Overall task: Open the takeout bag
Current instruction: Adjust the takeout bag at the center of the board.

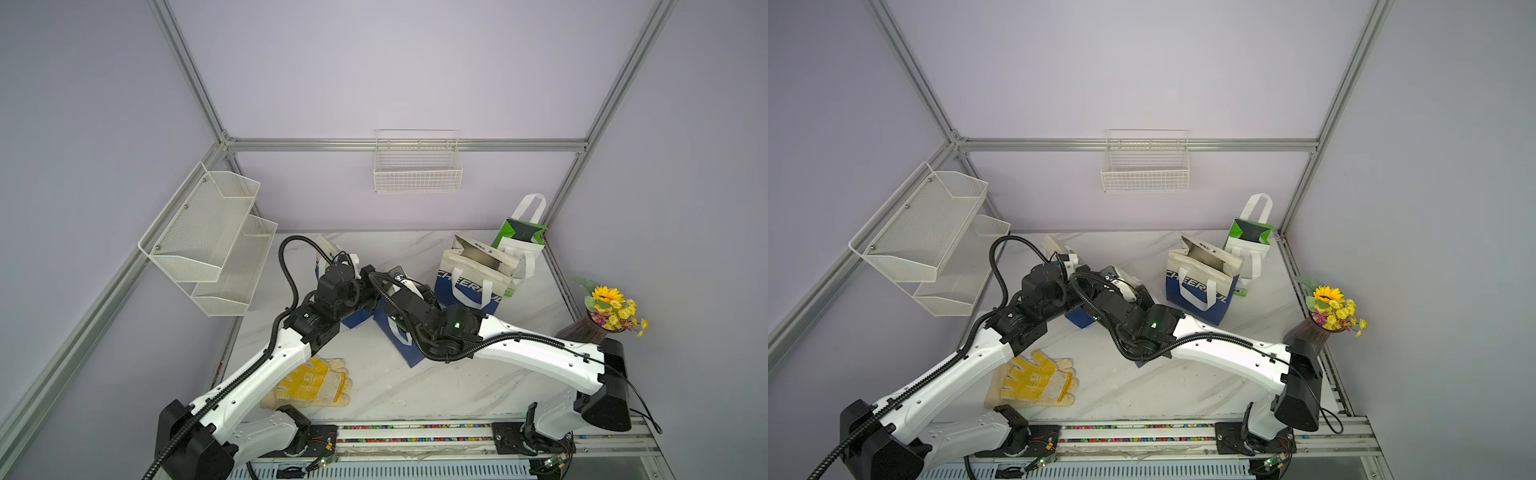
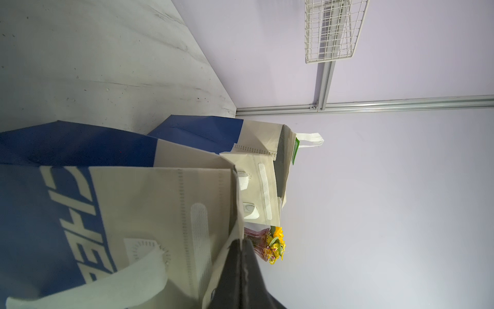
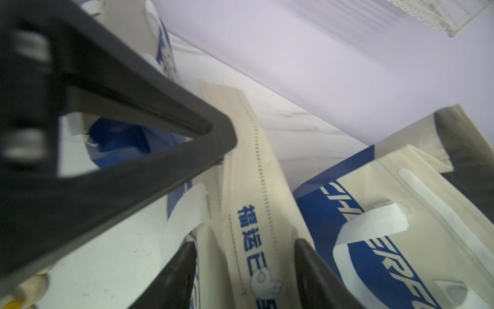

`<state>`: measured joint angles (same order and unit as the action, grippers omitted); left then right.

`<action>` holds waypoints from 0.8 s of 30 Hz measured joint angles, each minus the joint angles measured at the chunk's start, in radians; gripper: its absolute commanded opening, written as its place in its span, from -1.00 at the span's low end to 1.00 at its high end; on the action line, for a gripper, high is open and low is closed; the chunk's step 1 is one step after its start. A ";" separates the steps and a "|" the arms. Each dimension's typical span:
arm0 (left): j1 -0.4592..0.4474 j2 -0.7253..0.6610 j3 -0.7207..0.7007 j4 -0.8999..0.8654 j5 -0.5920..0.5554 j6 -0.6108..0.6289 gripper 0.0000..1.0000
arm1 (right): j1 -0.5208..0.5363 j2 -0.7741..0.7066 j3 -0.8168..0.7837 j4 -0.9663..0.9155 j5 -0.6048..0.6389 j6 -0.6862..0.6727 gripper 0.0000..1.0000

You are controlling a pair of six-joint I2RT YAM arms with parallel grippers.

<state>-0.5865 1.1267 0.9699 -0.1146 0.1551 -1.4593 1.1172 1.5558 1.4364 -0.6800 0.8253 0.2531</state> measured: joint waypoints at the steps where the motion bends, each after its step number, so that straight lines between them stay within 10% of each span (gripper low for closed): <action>1: -0.002 -0.008 -0.006 0.000 -0.003 -0.006 -1.00 | -0.011 0.000 -0.006 0.003 0.018 0.000 0.21; 11: -0.007 -0.127 -0.014 0.022 -0.033 -0.034 -1.00 | -0.223 -0.016 -0.071 0.059 -0.109 -0.060 0.28; 15: -0.007 -0.138 -0.014 0.027 -0.037 -0.030 -1.00 | -0.229 -0.059 -0.079 0.078 -0.228 -0.113 -0.15; 20: -0.007 -0.115 -0.014 -0.019 -0.051 0.026 0.21 | -0.220 -0.059 -0.047 0.083 -0.310 -0.121 -0.58; 24: -0.007 -0.045 -0.014 -0.028 -0.034 0.067 0.28 | -0.220 -0.058 -0.029 0.077 -0.353 -0.124 -1.00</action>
<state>-0.5938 1.0813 0.9554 -0.1429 0.1215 -1.3922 0.8967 1.4975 1.4078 -0.6033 0.4725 0.1287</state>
